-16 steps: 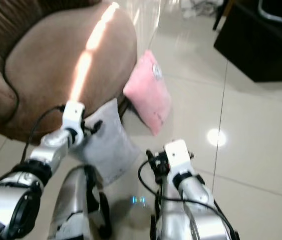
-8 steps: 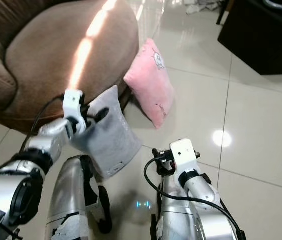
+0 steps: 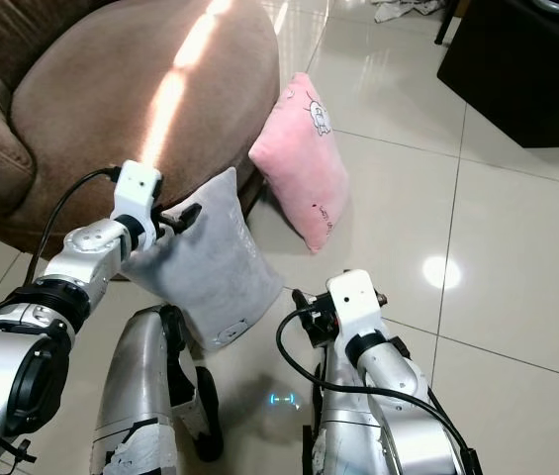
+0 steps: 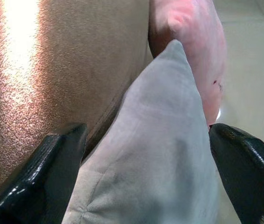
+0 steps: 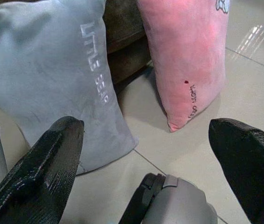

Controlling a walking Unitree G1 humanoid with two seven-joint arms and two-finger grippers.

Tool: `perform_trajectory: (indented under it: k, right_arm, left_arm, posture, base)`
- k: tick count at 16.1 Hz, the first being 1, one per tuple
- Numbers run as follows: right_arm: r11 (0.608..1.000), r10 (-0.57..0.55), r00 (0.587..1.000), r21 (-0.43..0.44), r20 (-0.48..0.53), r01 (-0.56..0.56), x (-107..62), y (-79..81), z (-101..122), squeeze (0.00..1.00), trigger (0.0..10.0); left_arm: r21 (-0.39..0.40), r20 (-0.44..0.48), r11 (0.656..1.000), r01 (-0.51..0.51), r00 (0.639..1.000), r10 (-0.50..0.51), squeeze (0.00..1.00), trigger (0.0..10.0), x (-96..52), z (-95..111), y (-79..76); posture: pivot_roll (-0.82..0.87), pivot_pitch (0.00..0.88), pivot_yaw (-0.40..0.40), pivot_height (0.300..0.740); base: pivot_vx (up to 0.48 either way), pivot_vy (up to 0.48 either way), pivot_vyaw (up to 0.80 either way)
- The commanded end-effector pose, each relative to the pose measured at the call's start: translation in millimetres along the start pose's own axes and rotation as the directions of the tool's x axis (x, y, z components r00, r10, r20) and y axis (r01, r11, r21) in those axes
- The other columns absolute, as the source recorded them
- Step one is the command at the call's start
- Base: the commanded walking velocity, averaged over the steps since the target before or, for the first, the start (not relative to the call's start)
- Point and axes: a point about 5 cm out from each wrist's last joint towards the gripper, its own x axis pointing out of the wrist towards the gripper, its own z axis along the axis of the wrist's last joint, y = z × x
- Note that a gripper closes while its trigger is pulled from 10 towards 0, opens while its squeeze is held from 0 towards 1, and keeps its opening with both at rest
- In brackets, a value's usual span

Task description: Move the pillow to the sofa from floor

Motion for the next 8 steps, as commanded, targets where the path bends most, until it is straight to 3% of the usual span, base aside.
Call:
perform_trajectory:
  k: [1, 2, 3, 7, 8]
  right_arm:
    - [1.0, 0.017, 1.0, -0.009, -0.016, -0.017, -3.2, 4.9, -5, 0.0, 10.0]
    - [1.0, 0.02, 1.0, -0.019, -0.013, -0.02, -4.0, 6.0, -4, 0.0, 10.0]
    - [1.0, 0.02, 1.0, -0.019, -0.01, -0.021, -5.0, 7.1, -3, 0.0, 10.0]
    - [0.998, 0.035, 0.999, -0.042, -0.013, -0.036, -10.7, 10.6, -2, 0.0, 10.0]
    - [0.999, 0.032, 0.999, -0.044, -0.017, -0.033, -14.1, 10.9, -3, 0.0, 10.0]
  left_arm:
    - [0.041, -0.062, 0.999, 0.004, 0.998, -0.001, 0.69, 10.0, -2.3, -18, -5.6]
    - [0.075, -0.072, 0.997, -0.009, 0.997, 0.015, 0.0, 10.0, -2.0, -22, -8.3]
    - [0.099, -0.074, 0.995, -0.026, 0.997, 0.034, 0.0, 10.0, -1.8, -23, -9.5]
    - [0.055, -0.117, 0.998, -0.026, 0.993, 0.032, 0.0, 10.0, -2.3, -36, -17.8]
    - [0.101, -0.139, 0.994, -0.047, 0.988, 0.061, 0.0, 10.0, -3.8, -42, -17.4]
  posture:
    - [-0.11, 0.306, 0.093, 0.501]
    - [-0.11, 0.318, 0.096, 0.501]
    - [-0.12, 0.335, 0.105, 0.501]
    - [-0.14, 0.384, 0.129, 0.501]
    - [-0.15, 0.396, 0.129, 0.501]
  base:
    - [0.0, 0.0, 0.0]
    - [0.0, 0.0, 0.0]
    - [0.0, 0.0, 0.0]
    - [0.0, 0.0, 0.0]
    - [0.0, 0.0, 0.0]
